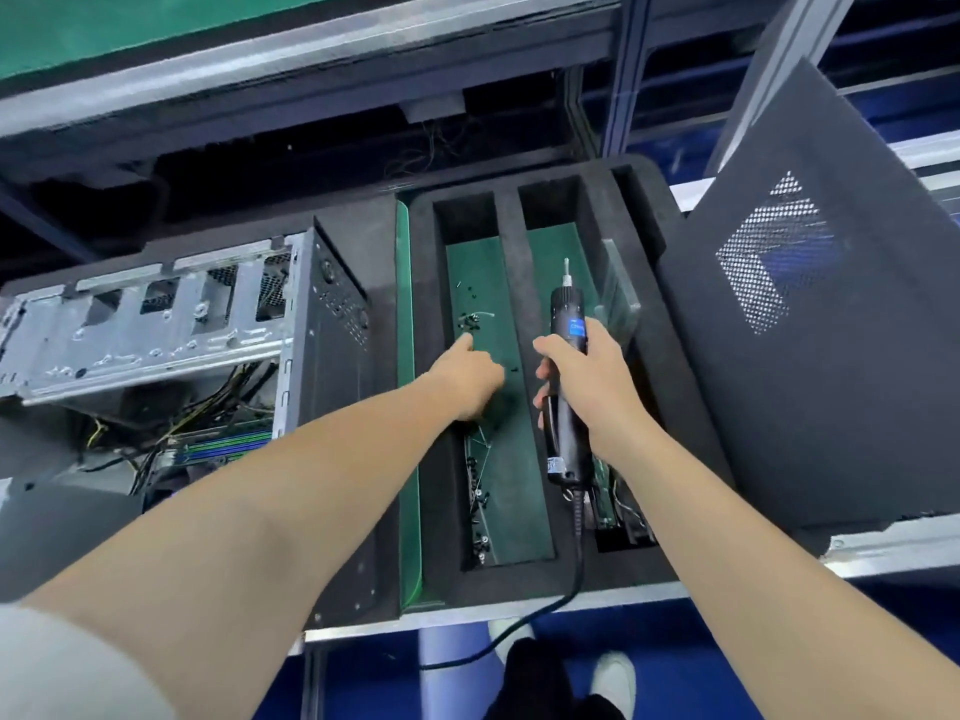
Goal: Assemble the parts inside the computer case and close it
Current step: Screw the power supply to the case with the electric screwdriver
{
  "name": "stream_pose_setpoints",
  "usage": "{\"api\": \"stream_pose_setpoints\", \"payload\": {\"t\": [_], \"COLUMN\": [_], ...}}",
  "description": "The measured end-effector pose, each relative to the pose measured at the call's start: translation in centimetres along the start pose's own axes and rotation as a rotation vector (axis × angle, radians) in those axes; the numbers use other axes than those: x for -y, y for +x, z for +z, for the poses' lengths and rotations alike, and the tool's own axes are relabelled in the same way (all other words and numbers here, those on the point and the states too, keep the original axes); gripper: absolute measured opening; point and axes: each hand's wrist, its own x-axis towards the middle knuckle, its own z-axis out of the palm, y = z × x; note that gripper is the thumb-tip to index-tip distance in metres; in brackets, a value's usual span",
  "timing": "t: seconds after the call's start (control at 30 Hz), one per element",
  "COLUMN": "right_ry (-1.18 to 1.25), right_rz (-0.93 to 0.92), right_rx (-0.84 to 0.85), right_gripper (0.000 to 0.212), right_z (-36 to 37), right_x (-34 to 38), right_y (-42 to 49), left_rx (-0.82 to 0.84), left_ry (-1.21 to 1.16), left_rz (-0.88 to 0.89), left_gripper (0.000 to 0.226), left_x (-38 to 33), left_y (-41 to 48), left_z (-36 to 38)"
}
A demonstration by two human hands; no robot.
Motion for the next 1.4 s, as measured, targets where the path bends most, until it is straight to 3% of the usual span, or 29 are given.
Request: {"api": "stream_pose_setpoints", "payload": {"t": [0.13, 0.43, 0.9, 1.03, 1.17, 1.23, 1.4], "right_ry": [0.002, -0.015, -0.058, -0.043, -0.021, -0.017, -0.039], "right_rz": [0.027, 0.069, 0.069, 0.083, 0.092, 0.098, 0.111], "right_rx": [0.013, 0.021, 0.023, 0.012, 0.002, 0.006, 0.061], "right_gripper": [0.020, 0.021, 0.020, 0.020, 0.017, 0.019, 0.034], "right_z": [0.5, 1.3, 0.6, 0.2, 0.0, 0.1, 0.4], "right_x": [-0.4, -0.4, -0.4, -0.6, -0.8, -0.8, 0.1], "right_y": [0.3, 0.2, -1.7, -2.4, -3.3, -3.8, -5.7], "left_rx": [0.099, 0.217, 0.187, 0.216, 0.115, 0.061, -0.093], "left_ry": [0.020, -0.211, -0.118, -0.294, -0.496, -0.608, -1.098], "left_rz": [0.146, 0.204, 0.295, 0.251, 0.222, 0.144, -0.101], "left_gripper": [0.022, 0.023, 0.025, 0.025, 0.013, 0.004, 0.006], "left_x": [-1.8, -4.2, -5.2, -4.6, -3.6, -3.3, -1.0], "left_y": [0.1, -1.2, -1.9, -2.1, -3.0, -3.7, -6.1], "left_z": [1.0, 1.7, 2.4, 1.3, 0.6, 0.5, -0.5]}}
